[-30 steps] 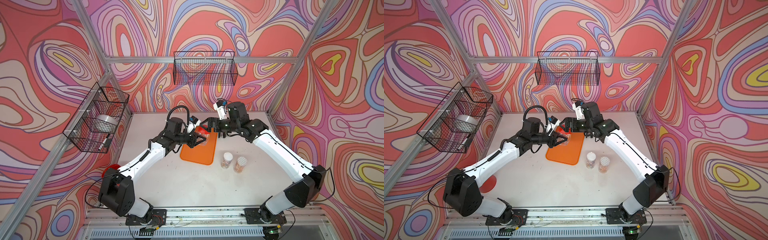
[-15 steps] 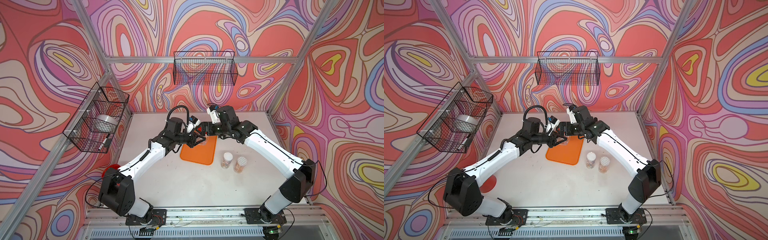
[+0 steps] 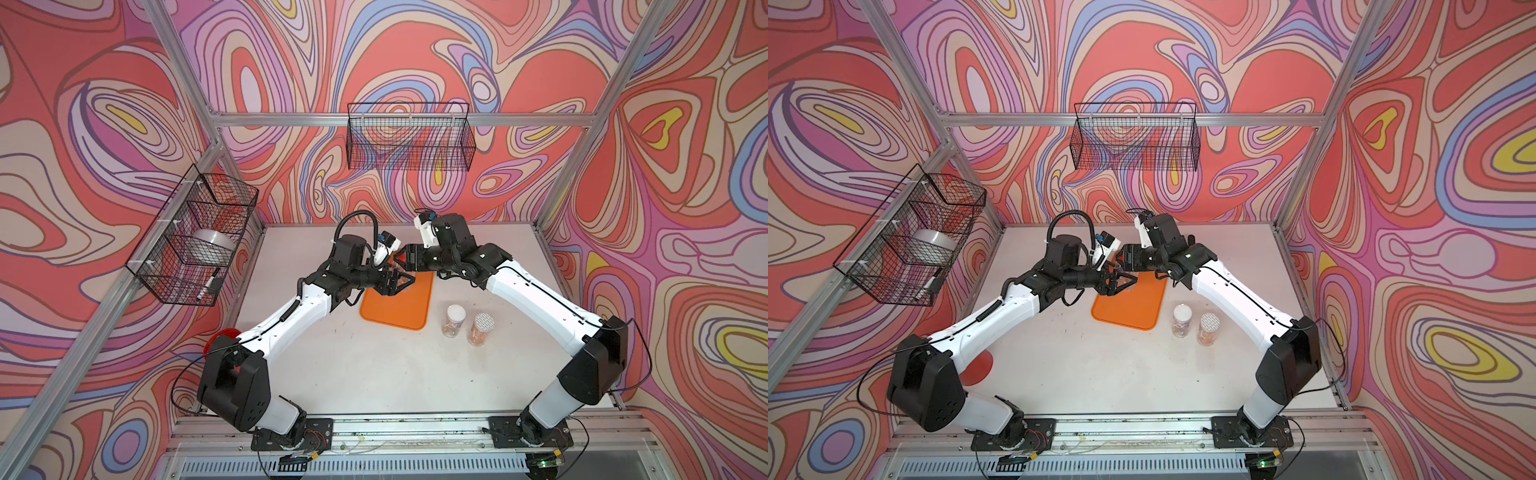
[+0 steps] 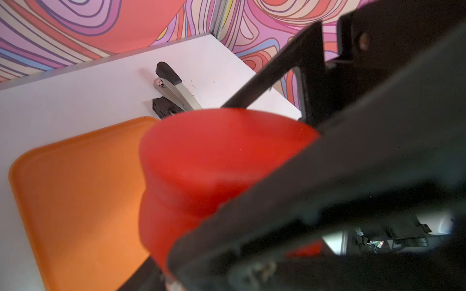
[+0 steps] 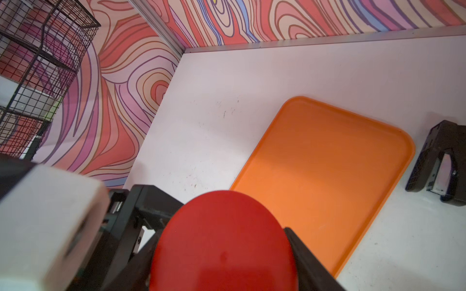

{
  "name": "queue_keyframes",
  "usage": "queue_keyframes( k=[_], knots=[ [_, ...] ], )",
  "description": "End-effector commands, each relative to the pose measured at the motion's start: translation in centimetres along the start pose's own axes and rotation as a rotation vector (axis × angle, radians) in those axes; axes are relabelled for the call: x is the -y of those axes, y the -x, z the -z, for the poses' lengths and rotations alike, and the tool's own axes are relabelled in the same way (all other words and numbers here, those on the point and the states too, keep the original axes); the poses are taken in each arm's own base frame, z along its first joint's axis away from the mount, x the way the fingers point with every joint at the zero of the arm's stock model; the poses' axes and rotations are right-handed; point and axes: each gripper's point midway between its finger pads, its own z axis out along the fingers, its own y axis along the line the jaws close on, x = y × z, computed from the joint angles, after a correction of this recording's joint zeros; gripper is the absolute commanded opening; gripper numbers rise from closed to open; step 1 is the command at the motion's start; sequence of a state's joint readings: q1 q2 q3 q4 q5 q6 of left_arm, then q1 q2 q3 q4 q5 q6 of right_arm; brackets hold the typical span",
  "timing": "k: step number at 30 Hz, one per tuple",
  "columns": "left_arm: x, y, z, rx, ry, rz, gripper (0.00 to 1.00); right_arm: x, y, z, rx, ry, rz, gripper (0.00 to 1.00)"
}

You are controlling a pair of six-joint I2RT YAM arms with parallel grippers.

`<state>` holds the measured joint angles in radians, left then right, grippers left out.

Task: Pour the candies out of the jar
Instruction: Unscrew the lid from the jar.

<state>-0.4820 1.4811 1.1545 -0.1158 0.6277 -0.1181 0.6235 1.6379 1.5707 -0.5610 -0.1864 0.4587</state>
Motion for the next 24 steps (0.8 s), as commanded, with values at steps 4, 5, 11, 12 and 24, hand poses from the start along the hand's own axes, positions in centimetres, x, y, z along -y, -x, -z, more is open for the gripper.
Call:
queue_keyframes(
  k=[4, 5, 11, 12, 24],
  knots=[
    [0.4, 1.5, -0.3, 0.052, -0.028, -0.008, 0.91, -1.0, 1.2, 2.0, 0.067, 0.023, -0.003, 0.49],
    [0.4, 1.5, -0.3, 0.054, -0.032, -0.008, 0.93, -1.0, 1.3, 2.1, 0.071, 0.021, -0.003, 0.49],
    [0.3, 1.0, -0.7, 0.060, -0.045, -0.001, 1.00, -1.6, 2.5, 3.3, 0.103, 0.061, -0.019, 0.48],
    [0.4, 1.0, -0.8, 0.066, -0.052, -0.001, 1.00, -1.8, 2.6, 3.5, 0.106, 0.072, -0.023, 0.48],
    [1.1, 2.0, -1.0, 0.126, -0.113, -0.009, 0.88, -2.9, 2.5, 3.8, 0.116, 0.159, -0.100, 0.47]
  ],
)
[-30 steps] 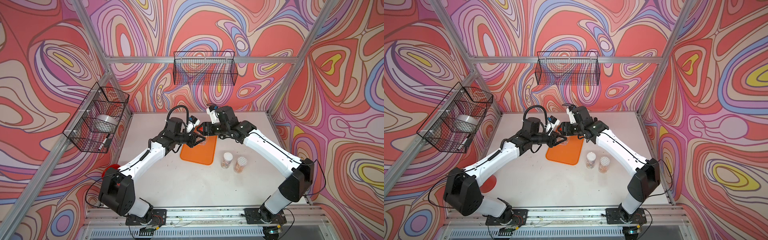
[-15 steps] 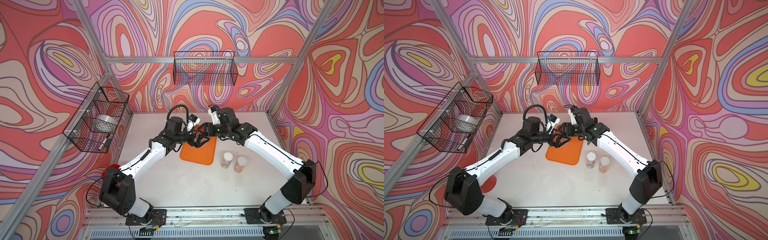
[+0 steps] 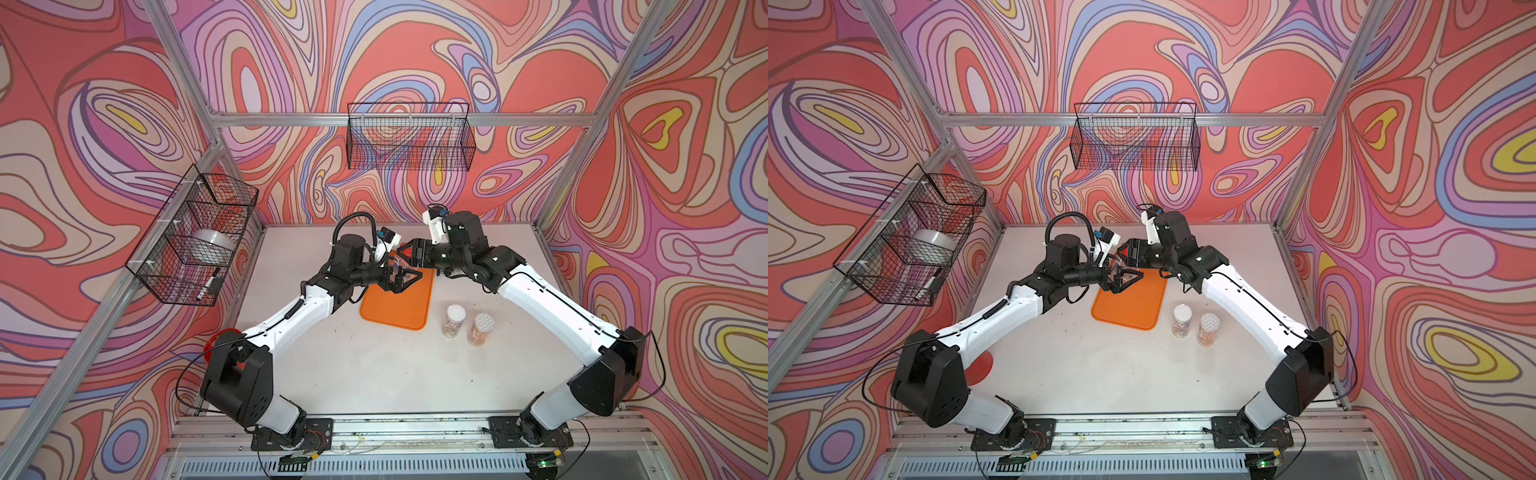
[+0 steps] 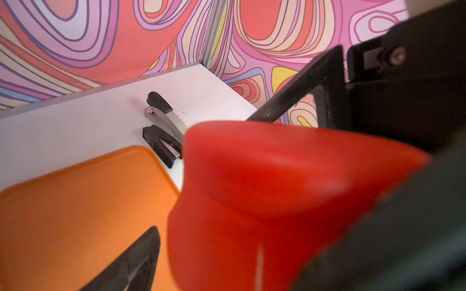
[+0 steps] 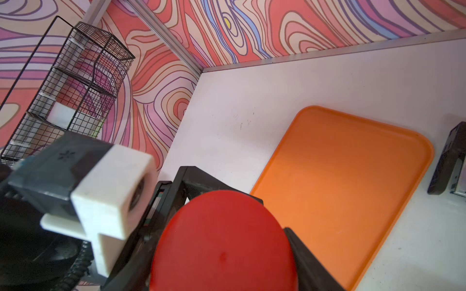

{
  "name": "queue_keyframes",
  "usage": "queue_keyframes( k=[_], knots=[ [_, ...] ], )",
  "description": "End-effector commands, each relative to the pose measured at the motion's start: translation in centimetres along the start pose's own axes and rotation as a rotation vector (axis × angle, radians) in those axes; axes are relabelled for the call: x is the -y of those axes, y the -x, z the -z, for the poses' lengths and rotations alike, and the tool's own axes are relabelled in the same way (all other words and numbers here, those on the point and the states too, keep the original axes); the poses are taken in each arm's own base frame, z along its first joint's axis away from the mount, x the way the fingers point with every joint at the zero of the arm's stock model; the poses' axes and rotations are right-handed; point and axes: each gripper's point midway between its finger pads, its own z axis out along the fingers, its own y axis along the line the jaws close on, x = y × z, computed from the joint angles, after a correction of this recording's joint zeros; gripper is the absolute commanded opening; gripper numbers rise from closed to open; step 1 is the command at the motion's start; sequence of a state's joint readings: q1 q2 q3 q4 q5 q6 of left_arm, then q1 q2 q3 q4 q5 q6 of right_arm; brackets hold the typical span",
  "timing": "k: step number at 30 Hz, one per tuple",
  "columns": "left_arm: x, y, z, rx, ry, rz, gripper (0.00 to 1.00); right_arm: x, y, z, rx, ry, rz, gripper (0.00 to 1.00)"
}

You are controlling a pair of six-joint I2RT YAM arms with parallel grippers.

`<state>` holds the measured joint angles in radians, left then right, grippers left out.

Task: Pour the candies out of the jar
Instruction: Unscrew the lid from the jar.

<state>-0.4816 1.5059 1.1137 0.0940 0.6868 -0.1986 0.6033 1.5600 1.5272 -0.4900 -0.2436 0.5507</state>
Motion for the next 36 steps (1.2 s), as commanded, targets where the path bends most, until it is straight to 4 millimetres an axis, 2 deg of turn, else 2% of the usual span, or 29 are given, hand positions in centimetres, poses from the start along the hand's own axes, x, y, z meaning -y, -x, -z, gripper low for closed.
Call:
queue_keyframes(
  k=[1, 10, 14, 21, 36],
  knots=[
    [0.4, 0.2, -0.3, 0.021, -0.040, -0.005, 0.86, -1.6, 0.8, 0.9, 0.040, 0.075, -0.027, 0.47],
    [0.6, 0.4, -0.3, 0.028, -0.044, -0.013, 0.75, -1.4, 0.3, 0.6, 0.034, 0.083, -0.055, 0.46],
    [0.5, 0.2, -0.3, 0.017, -0.044, -0.010, 0.76, -1.4, 0.5, 0.9, 0.045, 0.080, -0.051, 0.46],
    [0.0, -0.8, -0.8, -0.019, -0.039, 0.016, 0.83, -1.8, 1.0, 1.4, 0.067, 0.095, -0.043, 0.46],
    [0.8, -1.7, -0.9, -0.072, -0.099, 0.022, 0.80, -1.0, 1.3, 2.3, 0.122, 0.047, 0.008, 0.46]
  ],
)
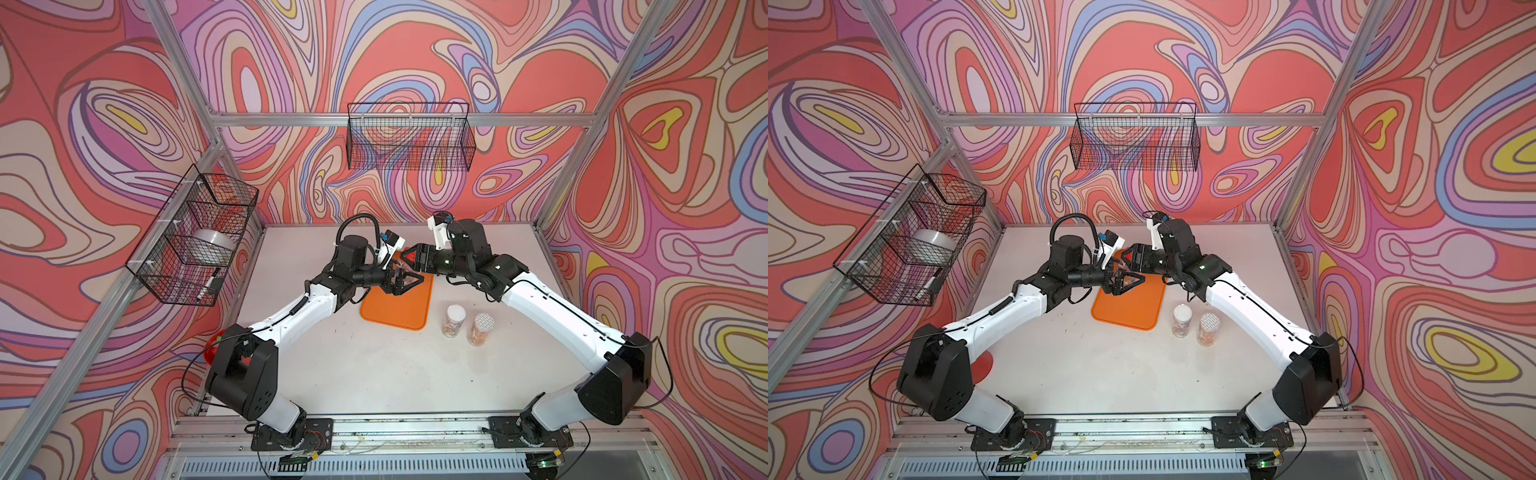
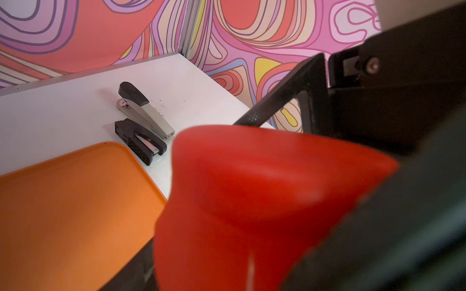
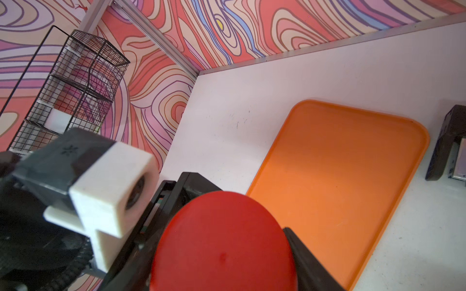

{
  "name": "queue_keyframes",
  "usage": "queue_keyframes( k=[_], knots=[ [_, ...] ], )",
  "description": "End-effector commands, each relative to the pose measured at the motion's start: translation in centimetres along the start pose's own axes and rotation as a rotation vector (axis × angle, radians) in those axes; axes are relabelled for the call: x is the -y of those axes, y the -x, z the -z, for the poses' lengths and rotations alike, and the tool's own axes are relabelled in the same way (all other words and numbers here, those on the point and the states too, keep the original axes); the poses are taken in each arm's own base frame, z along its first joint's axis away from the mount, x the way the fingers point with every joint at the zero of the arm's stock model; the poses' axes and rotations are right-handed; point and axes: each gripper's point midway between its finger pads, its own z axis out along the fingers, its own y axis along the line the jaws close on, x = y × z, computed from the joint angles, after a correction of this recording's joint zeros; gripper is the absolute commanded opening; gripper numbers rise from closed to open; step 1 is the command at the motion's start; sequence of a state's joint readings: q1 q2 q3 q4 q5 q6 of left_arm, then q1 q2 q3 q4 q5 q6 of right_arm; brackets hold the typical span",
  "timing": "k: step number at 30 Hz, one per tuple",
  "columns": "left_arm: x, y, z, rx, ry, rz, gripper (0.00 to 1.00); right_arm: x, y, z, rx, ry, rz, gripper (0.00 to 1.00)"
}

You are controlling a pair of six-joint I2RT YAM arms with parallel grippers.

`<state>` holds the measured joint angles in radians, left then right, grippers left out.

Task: Pour the candies out of the jar
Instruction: Unscrew the lid from the jar.

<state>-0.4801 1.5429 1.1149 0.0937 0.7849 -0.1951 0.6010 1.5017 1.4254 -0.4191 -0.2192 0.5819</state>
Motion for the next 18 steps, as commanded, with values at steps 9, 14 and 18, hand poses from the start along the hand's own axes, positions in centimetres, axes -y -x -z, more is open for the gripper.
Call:
queue_keyframes(
  k=[9, 14, 18],
  knots=[
    [-0.3, 0.7, 0.0, 0.011, 0.025, -0.016, 0.74, -1.8, 1.3, 1.4, 0.067, 0.068, 0.019, 0.46],
    [-0.2, 1.2, 0.0, 0.022, 0.025, -0.022, 0.68, -1.7, 1.2, 1.2, 0.061, 0.070, 0.014, 0.46],
    [-0.2, 1.1, 0.0, 0.021, 0.025, -0.020, 0.61, -1.7, 1.2, 1.2, 0.064, 0.067, 0.016, 0.46]
  ],
)
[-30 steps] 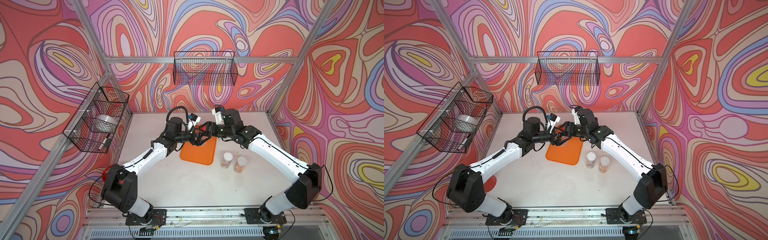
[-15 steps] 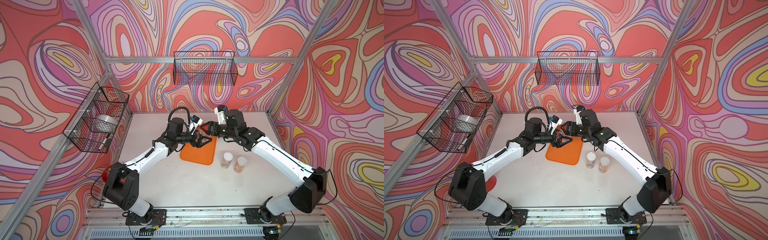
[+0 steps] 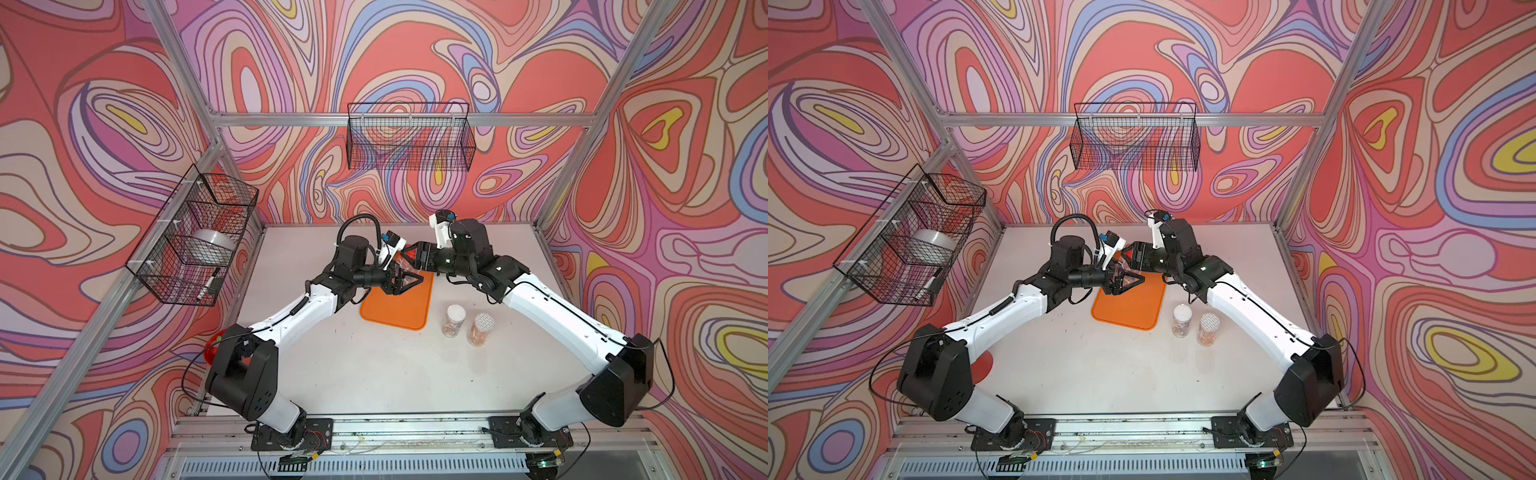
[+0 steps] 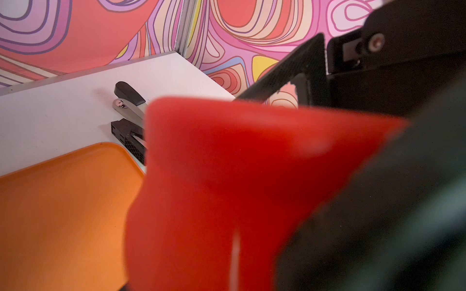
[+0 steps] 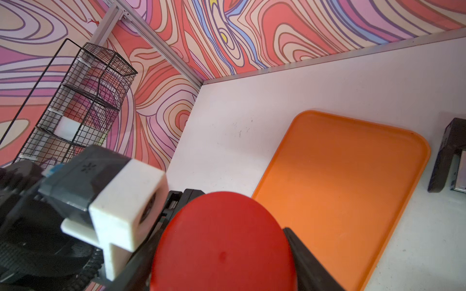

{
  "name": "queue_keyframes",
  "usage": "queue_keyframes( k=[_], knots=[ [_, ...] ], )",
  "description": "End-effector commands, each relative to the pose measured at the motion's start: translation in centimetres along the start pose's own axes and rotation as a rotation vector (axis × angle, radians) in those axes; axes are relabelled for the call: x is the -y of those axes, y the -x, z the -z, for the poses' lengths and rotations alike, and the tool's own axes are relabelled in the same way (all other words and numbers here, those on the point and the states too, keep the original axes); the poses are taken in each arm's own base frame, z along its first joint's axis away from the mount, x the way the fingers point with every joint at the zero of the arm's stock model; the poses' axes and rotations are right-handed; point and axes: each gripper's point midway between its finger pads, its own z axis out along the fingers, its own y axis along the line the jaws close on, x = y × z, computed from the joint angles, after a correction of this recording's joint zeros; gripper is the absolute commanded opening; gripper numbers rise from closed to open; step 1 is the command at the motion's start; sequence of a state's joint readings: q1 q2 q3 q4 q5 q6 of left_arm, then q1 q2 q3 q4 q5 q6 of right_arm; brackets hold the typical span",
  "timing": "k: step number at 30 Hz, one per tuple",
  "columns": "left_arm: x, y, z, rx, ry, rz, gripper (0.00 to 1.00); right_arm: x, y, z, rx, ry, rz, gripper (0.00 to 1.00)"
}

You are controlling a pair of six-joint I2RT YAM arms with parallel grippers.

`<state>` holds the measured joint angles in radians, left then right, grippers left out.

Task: Pour the candies out of the jar
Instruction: Unscrew the lid from the jar.

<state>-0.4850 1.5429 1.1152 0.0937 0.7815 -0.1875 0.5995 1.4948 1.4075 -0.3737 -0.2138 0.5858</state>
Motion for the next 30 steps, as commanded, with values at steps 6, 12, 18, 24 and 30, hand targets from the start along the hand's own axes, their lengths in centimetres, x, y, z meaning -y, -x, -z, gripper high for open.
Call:
queue_keyframes(
  k=[6, 12, 18, 24, 30],
  knots=[
    [-0.3, 1.2, 0.2, 0.025, 0.029, -0.011, 0.60, -1.5, 0.8, 1.2, 0.032, 0.052, 0.012, 0.47],
    [-0.3, 1.2, 0.3, 0.026, 0.033, -0.015, 0.59, -1.5, 0.9, 1.4, 0.036, 0.043, 0.008, 0.72],
    [-0.5, 1.0, 0.3, 0.024, 0.047, -0.020, 0.59, -1.0, 1.9, 2.7, 0.070, -0.005, 0.015, 0.93],
    [-1.1, 1.1, 0.4, 0.028, 0.086, -0.030, 0.57, -0.3, 2.1, 2.5, 0.065, -0.046, 0.009, 0.91],
    [-1.0, 1.1, 0.8, 0.031, 0.104, -0.045, 0.56, -0.4, 2.1, 1.1, 0.035, -0.035, 0.004, 0.88]
  ],
)
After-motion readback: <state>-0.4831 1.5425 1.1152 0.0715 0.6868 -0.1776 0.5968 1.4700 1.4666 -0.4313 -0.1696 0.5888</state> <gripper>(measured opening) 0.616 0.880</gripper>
